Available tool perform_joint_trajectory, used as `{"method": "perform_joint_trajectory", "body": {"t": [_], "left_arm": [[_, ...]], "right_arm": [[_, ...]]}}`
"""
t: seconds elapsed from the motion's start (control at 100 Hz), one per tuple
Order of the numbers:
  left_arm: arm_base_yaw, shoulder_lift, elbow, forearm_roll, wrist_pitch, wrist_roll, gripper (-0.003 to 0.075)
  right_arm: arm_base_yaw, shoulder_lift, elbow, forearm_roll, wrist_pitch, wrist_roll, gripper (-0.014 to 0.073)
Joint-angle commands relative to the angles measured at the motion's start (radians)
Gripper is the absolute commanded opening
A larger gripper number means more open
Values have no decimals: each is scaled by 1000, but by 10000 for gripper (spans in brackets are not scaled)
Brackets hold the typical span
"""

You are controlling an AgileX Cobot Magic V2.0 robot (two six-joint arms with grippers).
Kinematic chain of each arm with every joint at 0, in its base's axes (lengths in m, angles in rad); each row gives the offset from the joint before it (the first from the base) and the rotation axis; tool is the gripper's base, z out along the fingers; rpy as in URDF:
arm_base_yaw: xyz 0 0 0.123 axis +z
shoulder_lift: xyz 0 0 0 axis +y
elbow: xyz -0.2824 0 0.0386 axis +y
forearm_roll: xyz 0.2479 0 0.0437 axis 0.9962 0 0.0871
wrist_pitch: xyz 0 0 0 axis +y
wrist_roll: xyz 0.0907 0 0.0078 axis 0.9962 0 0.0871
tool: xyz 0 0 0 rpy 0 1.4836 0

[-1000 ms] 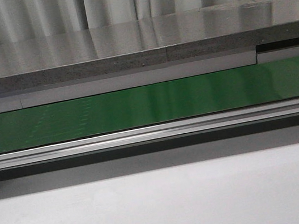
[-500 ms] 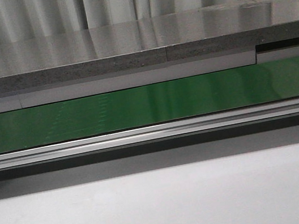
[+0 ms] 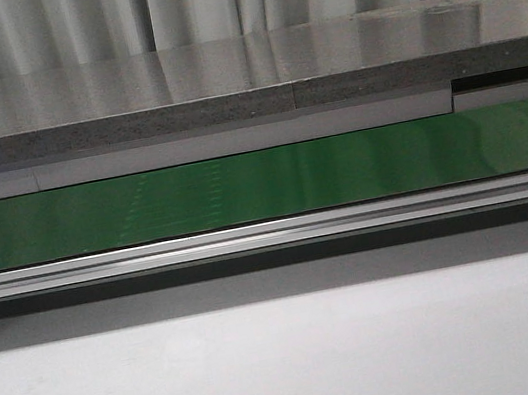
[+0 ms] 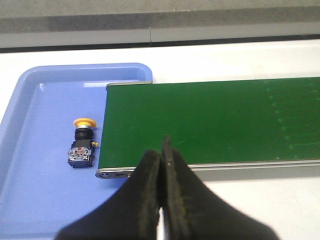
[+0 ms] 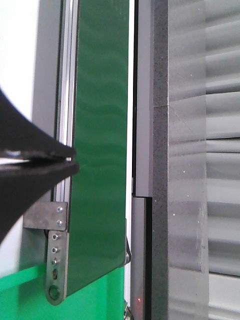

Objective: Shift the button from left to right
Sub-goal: 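Move the left gripper down toward the yellow-capped button in the blue tray, then close the left gripper around the black body of the yellow button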

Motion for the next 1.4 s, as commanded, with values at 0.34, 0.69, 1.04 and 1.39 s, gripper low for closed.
{"method": "perform_joint_trajectory", "body": {"t": [0.34, 0.69, 1.04, 1.39], "left_arm": [[0, 235, -85, -21, -48, -9, -20], [0, 249, -85, -21, -40, -9, 141], [0, 249, -85, -11, -66, -9, 662], [4, 249, -85, 32, -99, -9, 565]], "right_arm": [[3, -21, -15, -8, -81, -4, -67], [3, -21, -15, -8, -81, -4, -67], [3, -21, -15, -8, -81, -4, -67], [3, -21, -15, -8, -81, -4, -67]]}}
